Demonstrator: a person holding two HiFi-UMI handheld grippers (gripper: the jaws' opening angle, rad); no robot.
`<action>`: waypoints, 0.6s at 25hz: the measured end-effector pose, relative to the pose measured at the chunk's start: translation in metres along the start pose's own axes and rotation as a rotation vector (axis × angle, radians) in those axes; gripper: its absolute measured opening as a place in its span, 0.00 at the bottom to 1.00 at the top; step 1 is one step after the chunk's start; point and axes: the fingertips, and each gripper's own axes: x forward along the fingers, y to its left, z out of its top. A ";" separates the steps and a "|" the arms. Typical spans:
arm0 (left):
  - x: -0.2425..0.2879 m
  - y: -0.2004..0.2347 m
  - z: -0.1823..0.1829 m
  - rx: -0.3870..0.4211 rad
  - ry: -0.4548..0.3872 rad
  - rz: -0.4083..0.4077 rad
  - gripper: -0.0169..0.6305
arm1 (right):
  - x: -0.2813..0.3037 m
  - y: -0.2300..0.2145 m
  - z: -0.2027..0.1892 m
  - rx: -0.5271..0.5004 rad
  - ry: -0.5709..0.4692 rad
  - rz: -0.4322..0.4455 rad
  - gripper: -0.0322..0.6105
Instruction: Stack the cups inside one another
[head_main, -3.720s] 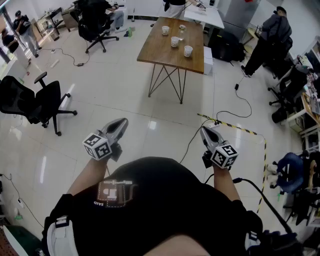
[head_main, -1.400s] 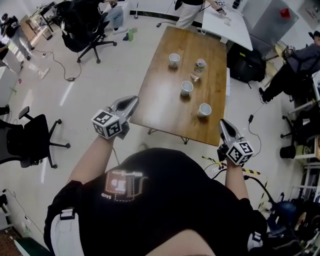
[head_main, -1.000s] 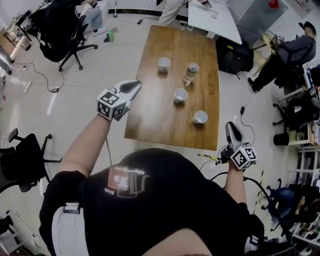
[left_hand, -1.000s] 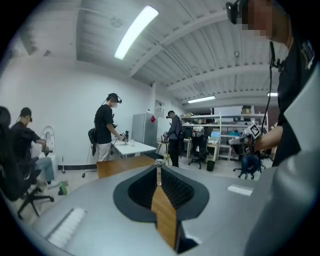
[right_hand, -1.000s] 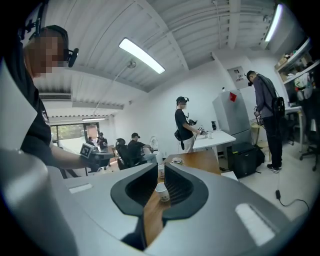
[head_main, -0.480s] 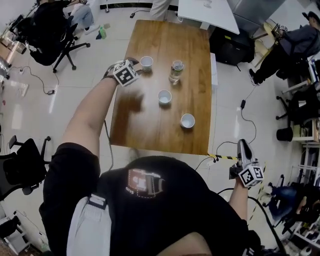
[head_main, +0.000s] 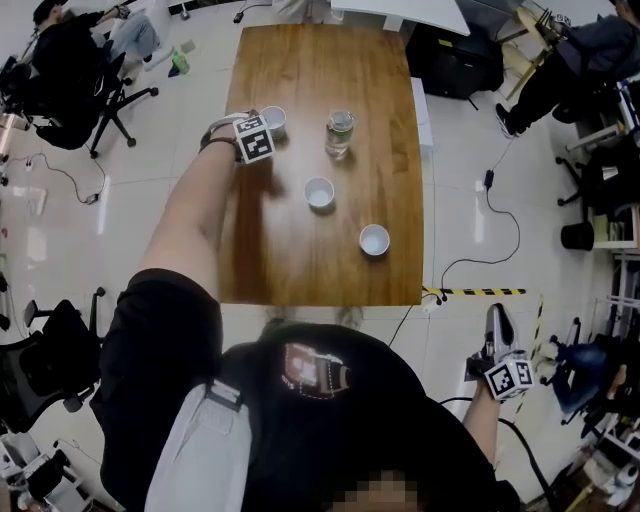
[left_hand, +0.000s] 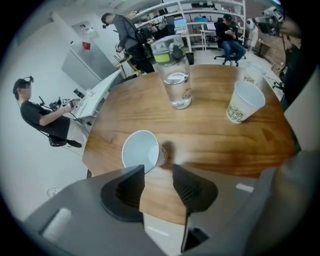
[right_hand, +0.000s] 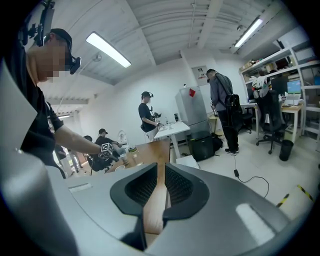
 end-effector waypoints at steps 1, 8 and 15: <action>0.003 0.002 0.001 -0.007 -0.004 0.012 0.26 | -0.002 -0.001 -0.002 0.000 0.004 -0.006 0.15; 0.005 0.016 0.024 0.034 -0.049 0.068 0.24 | -0.005 0.004 -0.007 -0.015 0.014 -0.016 0.15; 0.019 0.005 0.029 0.051 -0.011 0.026 0.12 | 0.004 0.005 -0.001 -0.028 -0.001 -0.026 0.15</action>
